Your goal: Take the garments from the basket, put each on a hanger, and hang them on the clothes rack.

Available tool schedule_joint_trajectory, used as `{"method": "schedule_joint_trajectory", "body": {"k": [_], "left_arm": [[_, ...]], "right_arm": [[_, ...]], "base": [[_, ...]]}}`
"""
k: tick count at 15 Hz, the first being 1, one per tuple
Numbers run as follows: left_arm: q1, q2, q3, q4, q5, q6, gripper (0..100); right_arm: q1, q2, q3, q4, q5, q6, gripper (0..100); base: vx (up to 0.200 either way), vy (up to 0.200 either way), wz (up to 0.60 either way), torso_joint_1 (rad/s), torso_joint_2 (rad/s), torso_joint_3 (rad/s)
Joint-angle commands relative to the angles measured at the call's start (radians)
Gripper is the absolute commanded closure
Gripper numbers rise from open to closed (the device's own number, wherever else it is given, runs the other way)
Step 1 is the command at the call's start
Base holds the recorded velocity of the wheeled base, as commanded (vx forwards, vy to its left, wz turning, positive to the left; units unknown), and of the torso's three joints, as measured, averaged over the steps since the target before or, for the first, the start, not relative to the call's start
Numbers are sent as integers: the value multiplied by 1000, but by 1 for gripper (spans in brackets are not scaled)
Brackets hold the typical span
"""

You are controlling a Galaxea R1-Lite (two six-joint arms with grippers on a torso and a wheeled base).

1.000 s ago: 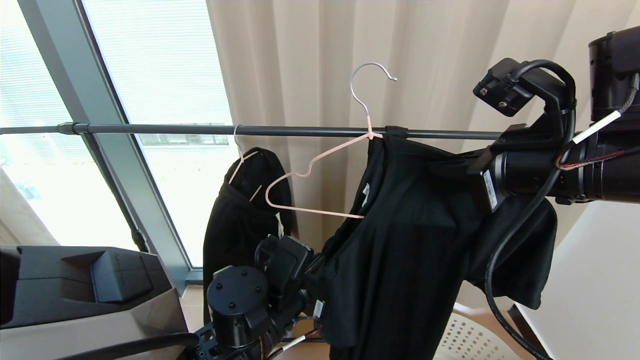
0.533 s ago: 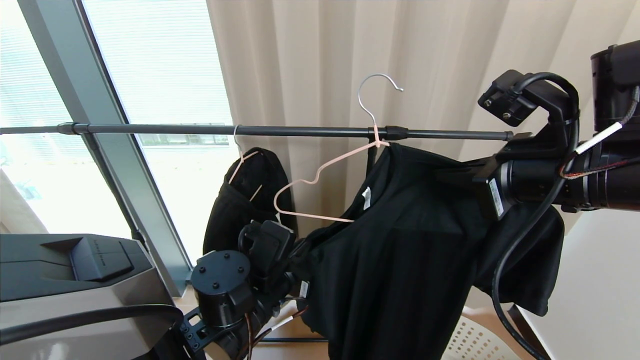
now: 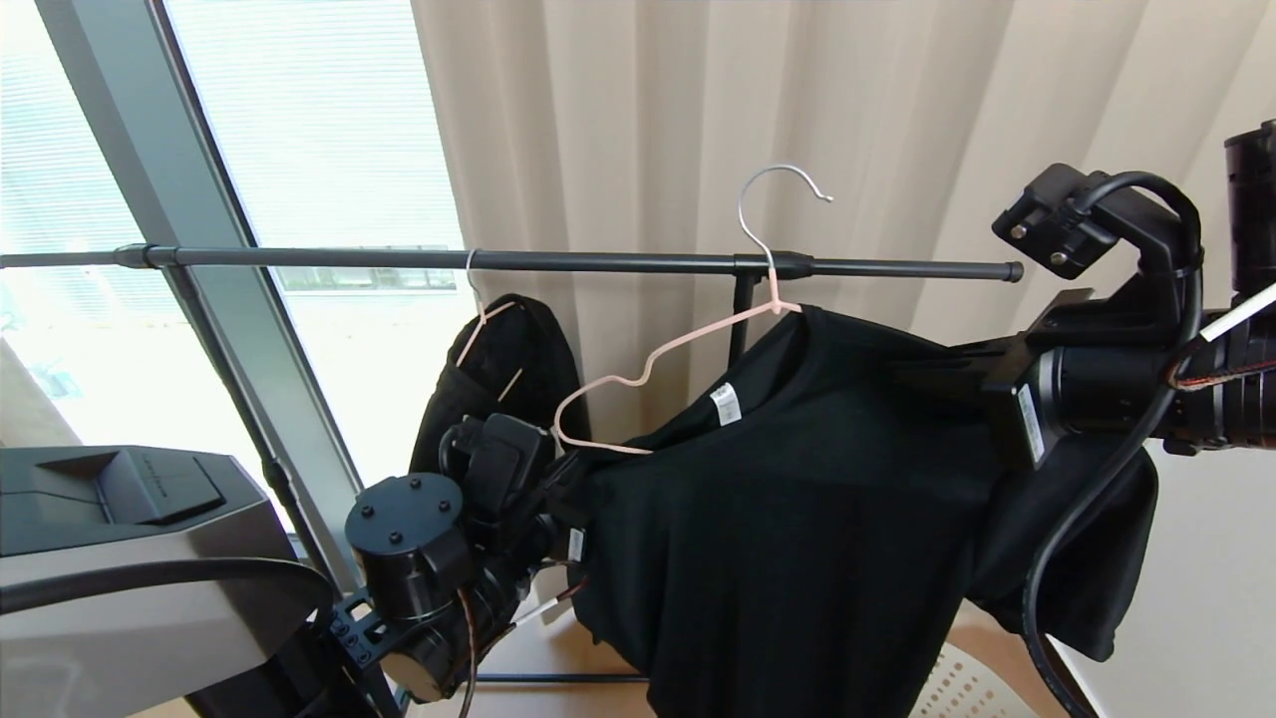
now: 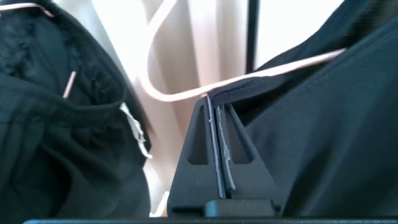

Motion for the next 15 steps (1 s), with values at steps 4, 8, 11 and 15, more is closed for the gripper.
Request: {"method": "schedule_joint_trajectory", "body": {"k": [4, 8, 11, 15], "left_arm": [[34, 1, -6, -1, -1, 3, 100], [51, -1, -11, -1, -6, 4, 100], [60, -7, -12, -1, -21, 4, 100], [80, -56, -23, -1, -24, 4, 100]], "right_arm": [[-29, -63, 46, 1, 12, -1, 100], [-36, -83, 52, 3, 12, -1, 100], [-44, -90, 68, 3, 10, -2, 100], [-44, -98, 100, -2, 10, -5, 100]], "base": [[0, 0, 0, 0, 0, 0], [0, 0, 0, 0, 0, 0], [0, 0, 0, 0, 0, 0], [0, 0, 0, 0, 0, 0]]}}
